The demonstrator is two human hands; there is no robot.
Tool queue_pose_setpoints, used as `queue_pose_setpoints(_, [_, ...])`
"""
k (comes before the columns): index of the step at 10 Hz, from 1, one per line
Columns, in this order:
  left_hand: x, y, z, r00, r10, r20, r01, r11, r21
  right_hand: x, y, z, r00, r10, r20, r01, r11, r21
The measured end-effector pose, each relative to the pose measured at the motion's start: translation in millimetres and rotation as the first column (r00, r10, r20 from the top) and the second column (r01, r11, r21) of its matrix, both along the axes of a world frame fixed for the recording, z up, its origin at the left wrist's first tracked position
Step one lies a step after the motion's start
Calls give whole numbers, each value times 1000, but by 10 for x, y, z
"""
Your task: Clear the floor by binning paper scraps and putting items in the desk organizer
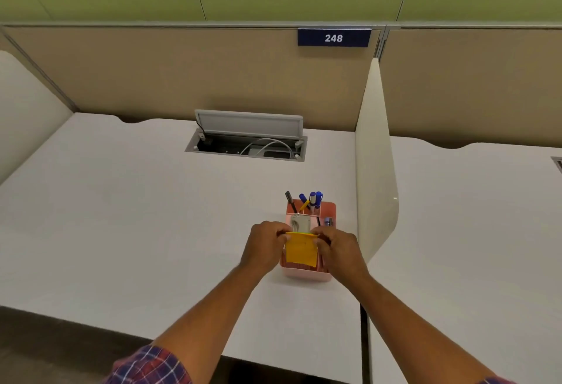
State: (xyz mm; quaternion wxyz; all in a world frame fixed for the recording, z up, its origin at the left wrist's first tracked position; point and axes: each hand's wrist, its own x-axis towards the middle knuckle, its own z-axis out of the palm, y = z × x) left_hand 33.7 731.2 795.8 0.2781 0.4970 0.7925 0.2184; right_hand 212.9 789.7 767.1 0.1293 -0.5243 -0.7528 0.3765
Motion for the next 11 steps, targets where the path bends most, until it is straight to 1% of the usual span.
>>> queue_pose_setpoints(1, [-32,-23,-151,999,-37,-18,35,997,-63,-8,-42,-136,997,44,64,-42,999,-27])
queue_pose_setpoints(2, [-72,-61,-305,999,-40,-21,37,993,-108,-60,-146,-273,994,49,95,-46,998,-36])
queue_pose_setpoints(3, [-94,-104,-385,998,-47,-39,42,991,-130,-112,-191,-337,993,25,119,-22,999,-27])
queue_pose_setpoints(4, [-131,-157,-454,996,-58,-69,50,992,-117,-179,-229,-388,982,-10,190,9,1000,7])
queue_pose_setpoints(5, [-141,-171,-456,994,-71,-85,61,992,-111,-203,-267,-409,973,-24,228,17,999,32])
queue_pose_setpoints(7, [-158,-203,-469,987,-121,-107,106,986,-132,-248,-381,-384,967,-92,239,82,995,53])
queue_pose_setpoints(8, [-182,-220,-469,983,-145,-114,132,985,-115,-236,-386,-369,964,-122,235,106,991,78])
queue_pose_setpoints(9, [-209,-227,-441,977,-169,-129,155,981,-117,-236,-391,-345,964,-126,235,107,990,89])
queue_pose_setpoints(10, [-256,-205,-414,973,-191,-127,179,979,-99,-238,-390,-316,964,-157,213,134,984,118])
queue_pose_setpoints(11, [-286,-203,-428,968,-206,-140,191,975,-117,-226,-390,-319,958,-175,229,140,977,160])
